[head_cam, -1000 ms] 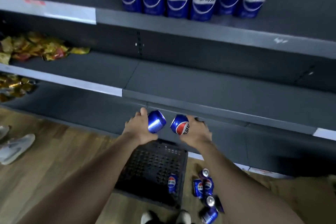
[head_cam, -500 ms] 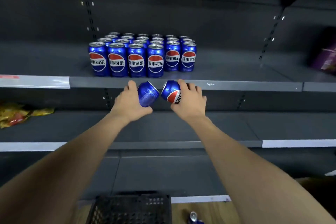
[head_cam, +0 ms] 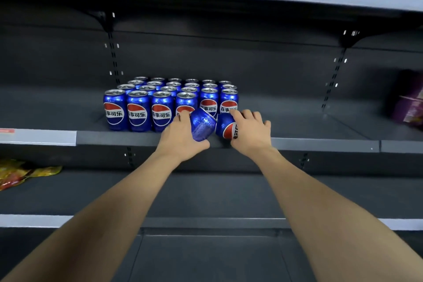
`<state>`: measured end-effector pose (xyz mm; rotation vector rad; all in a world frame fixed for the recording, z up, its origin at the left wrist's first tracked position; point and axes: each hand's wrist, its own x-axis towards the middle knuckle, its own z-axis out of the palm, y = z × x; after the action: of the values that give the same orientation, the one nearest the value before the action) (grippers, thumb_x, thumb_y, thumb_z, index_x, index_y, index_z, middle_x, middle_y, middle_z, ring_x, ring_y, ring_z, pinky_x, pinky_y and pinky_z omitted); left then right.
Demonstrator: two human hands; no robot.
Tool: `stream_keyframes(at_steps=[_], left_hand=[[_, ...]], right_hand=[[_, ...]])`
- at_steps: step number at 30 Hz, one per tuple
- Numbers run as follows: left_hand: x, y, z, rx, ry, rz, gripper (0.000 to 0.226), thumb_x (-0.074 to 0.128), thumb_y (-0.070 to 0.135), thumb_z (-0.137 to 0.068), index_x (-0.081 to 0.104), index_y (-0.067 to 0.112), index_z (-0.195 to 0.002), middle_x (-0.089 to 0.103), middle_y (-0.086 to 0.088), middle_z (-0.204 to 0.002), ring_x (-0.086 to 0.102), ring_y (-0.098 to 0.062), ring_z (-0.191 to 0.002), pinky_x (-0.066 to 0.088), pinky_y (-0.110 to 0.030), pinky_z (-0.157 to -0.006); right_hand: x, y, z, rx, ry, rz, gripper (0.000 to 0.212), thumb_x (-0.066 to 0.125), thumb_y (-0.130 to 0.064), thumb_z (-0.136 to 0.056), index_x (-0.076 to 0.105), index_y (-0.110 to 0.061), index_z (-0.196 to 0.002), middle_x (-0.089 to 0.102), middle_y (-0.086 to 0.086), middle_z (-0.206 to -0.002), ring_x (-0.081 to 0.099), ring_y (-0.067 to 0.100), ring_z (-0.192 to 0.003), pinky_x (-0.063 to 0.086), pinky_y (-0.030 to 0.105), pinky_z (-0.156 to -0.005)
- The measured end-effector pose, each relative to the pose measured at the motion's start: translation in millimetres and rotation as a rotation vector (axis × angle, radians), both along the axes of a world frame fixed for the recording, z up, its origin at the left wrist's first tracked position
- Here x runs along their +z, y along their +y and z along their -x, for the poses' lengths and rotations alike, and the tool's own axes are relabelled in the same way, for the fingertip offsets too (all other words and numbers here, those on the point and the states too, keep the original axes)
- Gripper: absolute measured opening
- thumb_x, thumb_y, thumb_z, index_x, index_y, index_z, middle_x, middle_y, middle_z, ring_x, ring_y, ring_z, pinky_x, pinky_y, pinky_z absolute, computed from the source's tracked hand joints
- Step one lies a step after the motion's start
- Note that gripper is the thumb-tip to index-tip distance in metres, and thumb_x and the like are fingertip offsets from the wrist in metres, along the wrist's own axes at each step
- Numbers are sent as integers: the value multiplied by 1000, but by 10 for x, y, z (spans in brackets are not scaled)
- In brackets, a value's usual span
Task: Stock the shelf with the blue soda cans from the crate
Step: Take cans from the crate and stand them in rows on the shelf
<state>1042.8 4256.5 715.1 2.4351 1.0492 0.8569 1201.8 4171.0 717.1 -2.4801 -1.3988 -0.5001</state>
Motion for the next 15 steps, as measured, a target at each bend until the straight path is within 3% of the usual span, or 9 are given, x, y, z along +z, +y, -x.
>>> stream_keyframes(at_steps=[4,8,12,15], left_hand=[[93,-56,-237,40,-14,-33,72,74,38,-67,38,11,-124,51,-10,-116,53,-31,-104,43,-34,-80],[120,-25,-410,64,-38,-32,65,74,40,-65,40,11,-113,51,-11,-109,53,-32,-99,47,-39,-80],[94,-4,-518,108,-38,-22,65,74,40,-65,39,12,-112,49,-8,-105,51,-31,-98,44,-36,-78],[79,14,-588,125,-38,-19,63,73,39,-66,39,13,-112,45,-5,-99,52,-29,-95,41,-33,-74]], right_hand=[[100,16,-262,36,-129,91,77,66,-25,-80,24,-31,-145,40,1,-138,33,25,-129,31,44,-100],[259,24,-503,81,-299,197,73,64,-27,-83,24,-32,-144,41,1,-136,35,24,-127,31,42,-97],[353,70,-676,74,-360,266,69,62,-25,-83,27,-30,-142,41,1,-136,35,24,-126,30,43,-98],[345,113,-778,99,-577,377,69,63,-26,-84,27,-31,-143,41,1,-136,35,24,-126,27,45,-101]])
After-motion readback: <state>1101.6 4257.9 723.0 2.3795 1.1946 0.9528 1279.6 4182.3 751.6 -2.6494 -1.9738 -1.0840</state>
